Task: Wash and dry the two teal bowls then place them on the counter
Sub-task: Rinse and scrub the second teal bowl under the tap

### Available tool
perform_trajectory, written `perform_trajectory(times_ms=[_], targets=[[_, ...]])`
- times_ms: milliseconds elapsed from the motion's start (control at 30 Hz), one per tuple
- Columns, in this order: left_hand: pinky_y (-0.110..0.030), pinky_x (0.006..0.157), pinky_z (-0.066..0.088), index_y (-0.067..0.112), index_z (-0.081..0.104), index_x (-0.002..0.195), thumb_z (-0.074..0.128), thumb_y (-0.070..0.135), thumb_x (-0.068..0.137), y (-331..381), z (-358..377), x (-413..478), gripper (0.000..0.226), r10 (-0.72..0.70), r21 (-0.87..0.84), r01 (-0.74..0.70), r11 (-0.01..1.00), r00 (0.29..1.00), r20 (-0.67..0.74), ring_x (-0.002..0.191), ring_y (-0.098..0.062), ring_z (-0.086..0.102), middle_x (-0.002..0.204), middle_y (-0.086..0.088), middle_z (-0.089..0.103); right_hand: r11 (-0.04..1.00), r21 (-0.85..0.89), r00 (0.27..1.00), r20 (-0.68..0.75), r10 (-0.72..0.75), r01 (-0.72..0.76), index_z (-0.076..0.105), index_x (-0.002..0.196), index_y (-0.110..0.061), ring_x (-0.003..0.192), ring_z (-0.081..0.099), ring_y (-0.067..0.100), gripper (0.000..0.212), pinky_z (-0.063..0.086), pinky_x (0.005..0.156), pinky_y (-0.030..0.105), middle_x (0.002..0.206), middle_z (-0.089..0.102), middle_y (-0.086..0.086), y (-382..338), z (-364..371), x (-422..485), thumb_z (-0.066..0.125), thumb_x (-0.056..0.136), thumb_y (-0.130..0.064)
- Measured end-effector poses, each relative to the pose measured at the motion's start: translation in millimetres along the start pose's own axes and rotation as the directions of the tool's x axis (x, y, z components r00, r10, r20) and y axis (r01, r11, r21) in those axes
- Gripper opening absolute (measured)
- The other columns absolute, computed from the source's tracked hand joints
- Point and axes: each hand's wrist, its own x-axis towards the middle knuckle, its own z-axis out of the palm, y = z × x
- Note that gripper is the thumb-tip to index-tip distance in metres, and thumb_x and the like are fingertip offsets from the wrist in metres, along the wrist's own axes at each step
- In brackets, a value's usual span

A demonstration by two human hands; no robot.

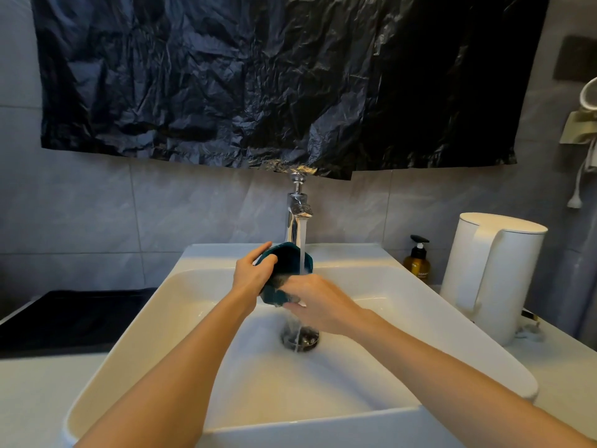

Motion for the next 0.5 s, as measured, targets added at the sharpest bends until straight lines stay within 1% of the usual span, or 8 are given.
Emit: perform_trajectory(times_ms=[67,133,167,233,267,333,433,500], targets=[[-0.035,0.091,0.049,0.028,0.058,0.129,0.054,0.017,0.094,-1,0,2,0.037,-0.015,0.004,0.015,1.000,1.000,-0.004,0.110,-0.022,0.048,0.132,-0.008,0.053,0.945,-0.315,0.995,-0.006,-0.099,0.092,0.070,0.088,-0.016,0.085,0.062,0.020,0.017,0.038,0.104,0.033,0.086,0.070,-0.001,19,-6,-2,0.056,0.089,-0.026],[-0.034,0.089,0.051,0.029,0.057,0.130,0.055,0.018,0.094,-3,3,1,0.038,-0.013,0.011,0.013,1.000,1.000,0.016,0.109,-0.023,0.050,0.131,-0.007,0.054,0.903,-0.420,0.996,0.022,-0.091,0.092,0.072,0.084,-0.017,0.087,0.064,0.019,0.015,0.031,0.112,0.038,0.081,0.071,-0.001,23,-8,-4,0.062,0.086,-0.028],[-0.035,0.091,0.051,0.030,0.057,0.130,0.056,0.018,0.093,-4,5,0,0.038,-0.004,0.020,0.003,1.000,1.000,0.026,0.109,-0.023,0.050,0.131,-0.007,0.055,0.933,-0.355,0.998,0.037,-0.057,0.067,0.071,0.089,-0.014,0.093,0.063,0.020,0.013,0.037,0.108,0.038,0.086,0.071,0.001,16,-5,-4,0.063,0.086,-0.025],[-0.040,0.097,0.049,0.031,0.058,0.129,0.056,0.019,0.092,-6,8,-1,0.039,0.016,0.048,-0.018,0.999,0.999,0.041,0.110,-0.023,0.050,0.132,-0.006,0.056,0.997,0.013,0.995,0.059,0.082,-0.082,0.064,0.100,-0.011,0.098,0.059,0.023,0.012,0.049,0.087,0.033,0.101,0.068,0.005,-6,0,0,0.060,0.089,-0.015],[-0.042,0.099,0.048,0.032,0.059,0.128,0.056,0.019,0.092,-7,8,0,0.039,0.023,0.060,-0.026,0.998,0.999,0.043,0.111,-0.023,0.051,0.132,-0.006,0.056,0.971,0.170,0.983,0.090,0.157,-0.171,0.061,0.102,-0.011,0.094,0.058,0.021,0.012,0.049,0.079,0.030,0.104,0.065,0.005,-12,1,3,0.059,0.090,-0.013],[-0.042,0.098,0.048,0.031,0.059,0.128,0.056,0.019,0.092,-7,6,0,0.039,0.023,0.067,-0.025,0.997,0.999,0.031,0.111,-0.024,0.051,0.131,-0.006,0.056,0.961,0.217,0.983,0.100,0.151,-0.170,0.060,0.100,-0.013,0.088,0.056,0.019,0.009,0.048,0.074,0.028,0.101,0.064,0.003,-13,2,3,0.059,0.091,-0.015],[-0.041,0.096,0.049,0.033,0.059,0.128,0.057,0.021,0.091,-6,1,3,0.039,-0.020,0.057,0.020,0.998,1.000,0.001,0.111,-0.025,0.050,0.131,-0.006,0.055,0.955,-0.283,0.995,0.008,-0.095,0.093,0.068,0.084,-0.014,0.079,0.062,0.023,0.008,0.052,0.081,0.035,0.082,0.069,0.001,12,-3,-1,0.068,0.083,-0.022],[-0.041,0.096,0.050,0.033,0.059,0.128,0.058,0.021,0.091,-6,2,4,0.039,-0.030,0.041,0.030,0.999,1.000,-0.005,0.110,-0.025,0.051,0.131,-0.005,0.056,0.889,-0.434,0.989,0.050,-0.140,0.148,0.071,0.088,-0.017,0.083,0.065,0.021,0.012,0.047,0.095,0.036,0.082,0.071,-0.001,20,-8,-2,0.067,0.084,-0.028]])
